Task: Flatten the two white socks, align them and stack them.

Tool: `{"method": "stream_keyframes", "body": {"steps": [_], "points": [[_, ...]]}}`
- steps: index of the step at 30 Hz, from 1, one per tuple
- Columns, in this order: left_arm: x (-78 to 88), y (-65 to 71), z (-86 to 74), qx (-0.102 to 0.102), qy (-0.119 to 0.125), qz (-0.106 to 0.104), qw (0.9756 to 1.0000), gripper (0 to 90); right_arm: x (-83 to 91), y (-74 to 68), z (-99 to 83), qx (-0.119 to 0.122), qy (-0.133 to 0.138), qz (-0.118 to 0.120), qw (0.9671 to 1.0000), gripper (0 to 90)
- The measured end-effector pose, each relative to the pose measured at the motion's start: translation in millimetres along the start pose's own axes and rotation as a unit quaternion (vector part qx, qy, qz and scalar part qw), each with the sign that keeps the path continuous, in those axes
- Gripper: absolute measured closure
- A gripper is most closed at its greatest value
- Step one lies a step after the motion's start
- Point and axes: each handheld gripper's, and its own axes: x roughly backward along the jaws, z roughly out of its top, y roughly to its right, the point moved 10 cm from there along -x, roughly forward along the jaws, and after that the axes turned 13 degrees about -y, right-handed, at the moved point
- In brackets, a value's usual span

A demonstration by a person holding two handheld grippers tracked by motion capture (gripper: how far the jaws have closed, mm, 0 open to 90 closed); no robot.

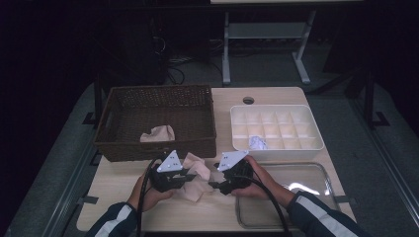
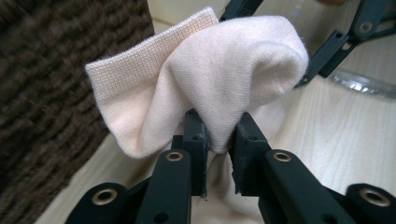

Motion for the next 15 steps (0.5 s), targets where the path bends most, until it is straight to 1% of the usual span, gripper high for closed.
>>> {"method": "stream_keyframes", "body": {"steps": [1,3,4,5,6,7,8,9,10,11,13,14,15], "points": [[-2.3,-3.0,-1.4,0.005,0.001,0.006,1.0000,73.0,-2.0,0.1,0.2,-0.002,-0.003,-0.003,1.0000,42.4],[-5.9,-6.0,-5.4,0.012,-0.001,0.000,0.9999,70.8,-7.0,-2.5,-0.1,-0.003,-0.009,0.001,1.0000,48.9],[-6.7,-8.2,-7.3,0.012,-0.001,0.003,0.9999,68.2,-10.1,-3.0,-1.1,-0.001,-0.013,-0.004,0.9999,54.0],[-6.6,-12.0,-9.7,0.012,-0.004,0.010,0.9999,63.8,-13.0,-3.2,-3.2,0.010,-0.021,-0.009,0.9997,62.0],[-5.7,-15.7,-11.5,0.024,-0.002,0.010,0.9997,59.5,-15.4,-5.9,-3.9,0.016,-0.022,-0.003,0.9996,68.2],[-5.7,-15.7,-11.5,0.024,-0.002,0.010,0.9997,56.3,-17.7,-5.2,-3.7,0.025,-0.022,-0.009,0.9994,76.9],[-0.6,-22.3,-12.2,0.052,0.013,0.009,0.9985,54.7,-19.2,-7.9,-3.3,0.025,-0.026,-0.004,0.9993,86.9],[3.4,-26.5,-13.0,0.063,0.018,0.015,0.9977,51.8,-20.9,-10.6,-1.5,0.035,-0.023,0.001,0.9991,89.7],[6.7,-28.2,-12.9,0.070,0.024,0.013,0.9972,49.4,-22.5,-13.3,-0.3,0.040,-0.029,-0.001,0.9988,89.9],[9.3,-29.0,-13.1,0.069,0.027,0.011,0.9972,48.5,-24.6,-16.7,1.1,0.042,-0.032,0.002,0.9986,89.9],[9.8,-32.2,-14.6,0.064,0.024,0.025,0.9974,49.8,-28.6,-22.4,3.5,0.054,-0.034,0.005,0.9979,89.8],[8.4,-32.7,-14.3,0.065,0.025,0.019,0.9974,49.5,-30.4,-25.3,4.1,0.056,-0.036,0.009,0.9977,89.7],[5.4,-31.3,-13.5,0.063,0.025,0.009,0.9976,51.6,-33.0,-27.2,4.3,0.067,-0.038,0.010,0.9969,89.5]]}}
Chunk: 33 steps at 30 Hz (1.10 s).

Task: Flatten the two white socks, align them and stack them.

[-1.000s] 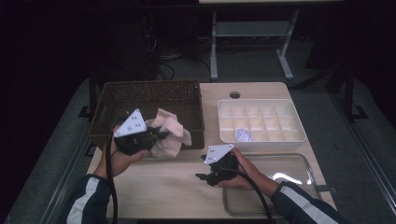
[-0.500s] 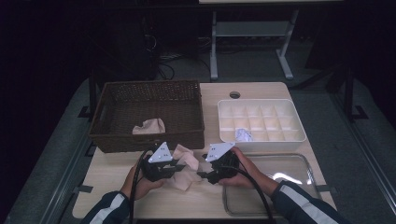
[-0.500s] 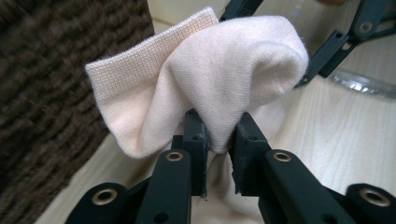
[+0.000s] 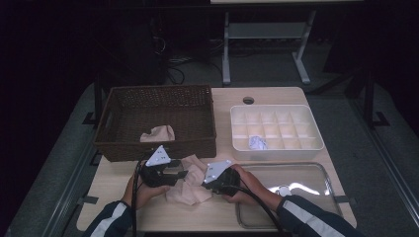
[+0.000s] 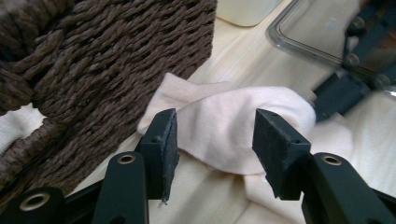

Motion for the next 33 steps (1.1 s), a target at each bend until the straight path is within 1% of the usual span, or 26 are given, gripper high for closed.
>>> {"method": "stream_keyframes", "body": {"steps": [1,2,3,4,5,6,7,8,9,10,11,12,13,14,15,18,20,22,23,25,27,28,29,30,31,33], "points": [[-5.3,0.5,0.8,-0.010,-0.007,0.002,0.9999,52.9,-2.4,-1.7,0.6,0.005,-0.002,0.000,1.0000,88.8],[-8.7,0.7,1.8,-0.016,-0.010,0.004,0.9998,52.2,-5.4,-4.3,1.1,0.000,-0.006,0.005,1.0000,88.2],[-11.9,2.4,3.2,-0.023,-0.013,-0.007,0.9996,52.9,-7.4,-4.8,0.5,0.006,-0.011,0.008,0.9999,86.9],[-16.0,5.3,6.0,-0.022,-0.008,-0.015,0.9996,55.7,-9.5,-6.6,0.9,0.005,-0.013,0.012,0.9998,86.0],[-20.0,5.0,6.2,-0.031,-0.019,-0.004,0.9993,56.7,-10.8,-6.4,1.3,0.007,-0.014,0.011,0.9998,85.5],[-24.2,4.7,6.2,-0.037,-0.027,0.002,0.9990,57.0,-11.4,-7.3,2.6,0.002,-0.012,0.015,0.9998,84.7],[-27.7,3.3,4.9,-0.045,-0.036,0.004,0.9983,58.9,-11.3,-7.4,2.9,0.000,-0.014,0.015,0.9998,84.2],[-31.6,1.1,4.9,-0.035,-0.038,0.010,0.9987,59.2,-11.4,-7.8,3.0,-0.003,-0.013,0.017,0.9998,84.1],[-35.8,-3.3,2.2,-0.028,-0.049,0.015,0.9983,58.7,-11.7,-6.6,2.1,0.002,-0.014,0.016,0.9998,84.2],[-38.3,-5.3,0.4,-0.027,-0.054,0.020,0.9980,58.5,-11.3,-6.2,1.0,0.007,-0.016,0.017,0.9997,84.3],[-40.0,-9.1,-2.3,-0.029,-0.062,0.032,0.9972,57.5,-10.6,-6.7,-0.2,0.006,-0.019,0.018,0.9996,84.2],[-40.3,-12.2,-4.7,-0.022,-0.065,0.035,0.9971,57.4,-10.0,-6.7,-1.2,0.010,-0.020,0.017,0.9996,84.3],[-39.4,-14.6,-6.5,-0.011,-0.064,0.031,0.9974,58.2,-8.9,-7.2,-2.8,0.015,-0.023,0.016,0.9995,84.3],[-37.4,-18.0,-9.4,-0.009,-0.068,0.037,0.9970,58.6,-7.6,-8.1,-4.6,0.023,-0.026,0.017,0.9992,84.2],[-34.7,-21.7,-12.6,-0.009,-0.072,0.045,0.9964,58.6,-5.7,-9.4,-7.3,0.024,-0.033,0.017,0.9990,83.9],[-23.1,-33.2,-26.4,0.008,-0.083,0.060,0.9947,58.7,-2.2,-9.7,-13.3,0.030,-0.037,0.022,0.9986,82.9],[-15.9,-39.1,-34.6,0.014,-0.086,0.069,0.9938,58.9,-0.3,-7.8,-16.3,0.034,-0.041,0.017,0.9984,80.9],[-9.1,-43.6,-43.3,0.029,-0.090,0.065,0.9934,59.3,0.6,-7.2,-17.9,0.030,-0.045,0.020,0.9983,80.5],[-5.8,-46.1,-46.7,0.029,-0.091,0.072,0.9928,58.6,0.7,-6.7,-18.1,0.031,-0.046,0.019,0.9983,79.5],[-0.7,-48.6,-52.4,0.037,-0.093,0.076,0.9921,58.1,0.6,-5.3,-18.1,0.037,-0.044,0.016,0.9982,78.2],[4.0,-50.8,-56.6,0.039,-0.093,0.086,0.9911,55.5,1.4,-3.8,-18.8,0.031,-0.047,0.011,0.9983,74.5],[6.4,-50.8,-57.5,0.037,-0.093,0.090,0.9909,54.0,2.0,-3.2,-18.9,0.030,-0.046,0.008,0.9985,73.3],[9.5,-50.1,-57.0,0.036,-0.089,0.095,0.9909,51.8,3.6,-3.2,-18.4,0.032,-0.041,0.010,0.9986,74.1],[13.1,-48.7,-54.6,0.036,-0.079,0.096,0.9917,50.3,6.2,-1.9,-18.4,0.032,-0.039,0.007,0.9987,75.9],[17.2,-45.4,-51.7,0.034,-0.071,0.090,0.9929,51.2,9.0,-0.5,-17.8,0.030,-0.034,0.006,0.9989,76.9],[25.1,-36.6,-43.3,0.020,-0.053,0.085,0.9947,51.3,14.9,2.4,-18.0,0.021,-0.028,0.005,0.9994,80.3]]}}
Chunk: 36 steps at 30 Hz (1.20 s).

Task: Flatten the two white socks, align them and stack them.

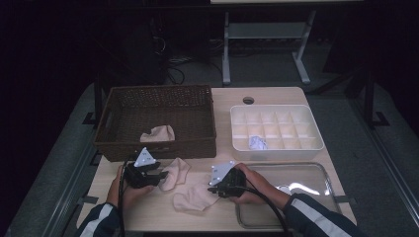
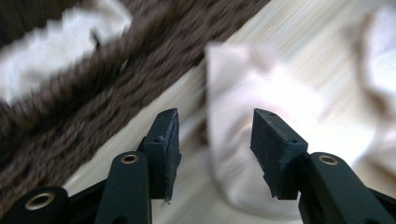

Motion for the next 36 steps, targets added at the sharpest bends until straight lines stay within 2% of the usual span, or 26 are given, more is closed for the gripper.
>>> {"method": "stream_keyframes", "body": {"steps": [1,3,6,9,10,11,13,14,15,16,18,19,21,22,26,27,29,31,32,35,36], "points": [[5.0,6.6,3.7,-0.004,0.008,-0.011,0.9999,53.2,1.9,1.4,-1.0,-0.001,0.001,0.000,1.0000,81.2],[12.0,20.8,9.9,-0.029,0.019,-0.020,0.9992,56.5,4.1,2.8,-4.2,-0.007,-0.003,-0.001,1.0000,81.9],[16.1,48.7,13.9,-0.062,0.027,-0.065,0.9956,61.7,5.3,6.4,-9.7,-0.008,-0.013,-0.003,0.9999,81.9],[12.2,75.6,7.9,-0.100,0.009,-0.108,0.9890,65.4,6.7,10.4,-10.9,-0.022,-0.010,-0.005,0.9997,80.2],[9.7,84.4,3.9,-0.113,-0.002,-0.122,0.9860,67.1,5.6,11.7,-12.3,-0.027,-0.017,-0.008,0.9995,78.7],[8.3,88.2,1.4,-0.118,-0.009,-0.127,0.9848,67.2,4.0,12.3,-13.5,-0.033,-0.021,-0.007,0.9992,76.3],[4.4,98.1,-4.7,-0.129,-0.022,-0.146,0.9807,67.2,1.9,15.8,-13.7,-0.046,-0.022,-0.013,0.9986,71.3],[1.5,101.3,-9.2,-0.137,-0.036,-0.144,0.9794,67.2,1.8,18.7,-13.9,-0.052,-0.021,-0.016,0.9983,69.4],[0.1,103.3,-10.6,-0.137,-0.038,-0.146,0.9789,66.7,3.0,18.6,-11.7,-0.070,-0.008,-0.005,0.9975,64.3],[-1.1,105.2,-12.1,-0.138,-0.039,-0.153,0.9778,66.3,3.3,19.4,-10.9,-0.076,-0.003,-0.002,0.9971,61.5],[-3.6,106.5,-14.4,-0.139,-0.048,-0.154,0.9770,66.2,1.6,20.0,-10.2,-0.085,-0.002,0.003,0.9964,58.4],[-5.9,106.5,-14.3,-0.136,-0.047,-0.153,0.9778,66.2,-0.4,18.3,-9.5,-0.086,-0.001,0.011,0.9962,55.6],[-10.2,107.0,-16.3,-0.137,-0.055,-0.153,0.9772,66.1,-5.6,15.4,-7.8,-0.092,-0.007,0.017,0.9955,50.8],[-11.5,107.4,-15.5,-0.134,-0.050,-0.152,0.9781,66.7,-9.0,14.5,-6.2,-0.093,-0.008,0.019,0.9954,48.8],[-13.6,105.8,-13.6,-0.133,-0.047,-0.151,0.9785,67.9,-17.6,12.1,-4.1,-0.094,-0.014,0.025,0.9952,48.6],[-13.8,105.1,-13.4,-0.132,-0.045,-0.152,0.9785,68.5,-17.7,11.7,-3.5,-0.095,-0.014,0.027,0.9950,51.3],[-14.5,104.0,-12.7,-0.127,-0.042,-0.152,0.9793,69.2,-16.6,10.4,-2.7,-0.090,-0.014,0.027,0.9955,62.7],[-15.2,103.5,-11.9,-0.122,-0.040,-0.152,0.9799,69.6,-15.7,10.1,-1.6,-0.087,-0.010,0.018,0.9960,78.5],[-15.5,103.1,-11.6,-0.124,-0.040,-0.150,0.9801,69.6,-14.9,9.4,-0.8,-0.085,-0.008,0.018,0.9962,83.3],[-16.4,101.9,-10.5,-0.121,-0.041,-0.144,0.9813,69.4,-7.2,12.0,1.5,-0.072,0.000,0.001,0.9974,86.0],[-16.6,101.0,-10.5,-0.124,-0.043,-0.142,0.9812,69.4,-3.3,13.7,2.4,-0.075,0.003,-0.008,0.9971,86.1]]}}
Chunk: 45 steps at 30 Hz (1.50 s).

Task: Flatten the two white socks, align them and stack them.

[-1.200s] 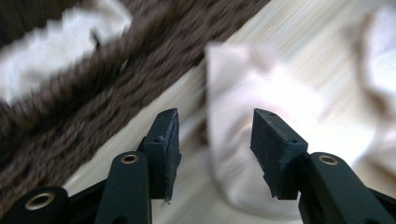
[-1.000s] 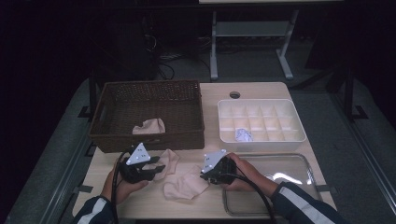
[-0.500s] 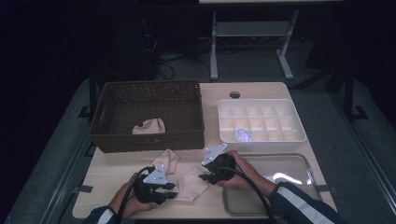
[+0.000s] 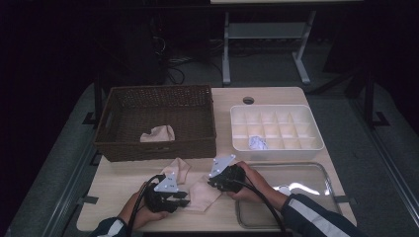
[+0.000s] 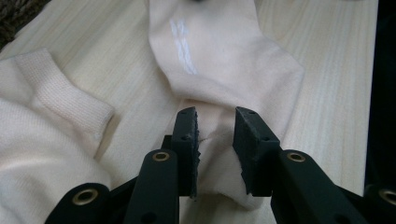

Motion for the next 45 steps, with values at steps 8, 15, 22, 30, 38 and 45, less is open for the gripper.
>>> {"method": "stream_keyframes", "body": {"steps": [8,15,22,30,38,45], "points": [[-3.0,-2.9,5.4,0.020,0.003,0.012,0.9997,71.3,17.0,-0.4,9.2,0.025,0.023,-0.057,0.9978,84.1],[-2.2,-5.2,4.4,0.024,0.001,0.016,0.9996,71.4,11.3,-36.5,14.7,0.090,0.028,-0.003,0.9955,73.1],[-1.5,-6.3,3.0,0.024,0.001,0.018,0.9996,71.2,-6.9,-51.9,9.3,0.101,0.006,0.051,0.9936,61.9],[-0.7,-7.0,1.9,0.024,-0.002,0.018,0.9995,71.3,29.2,-28.1,18.2,0.063,0.072,0.054,0.9939,58.3],[-0.8,-9.1,1.9,0.017,-0.005,0.024,0.9996,71.3,7.3,-10.9,8.7,0.022,0.025,0.033,0.9989,62.1],[-0.9,-8.3,2.0,0.020,-0.002,0.019,0.9996,71.4,-12.9,-20.3,5.7,0.034,-0.004,0.048,0.9982,67.6]]}}
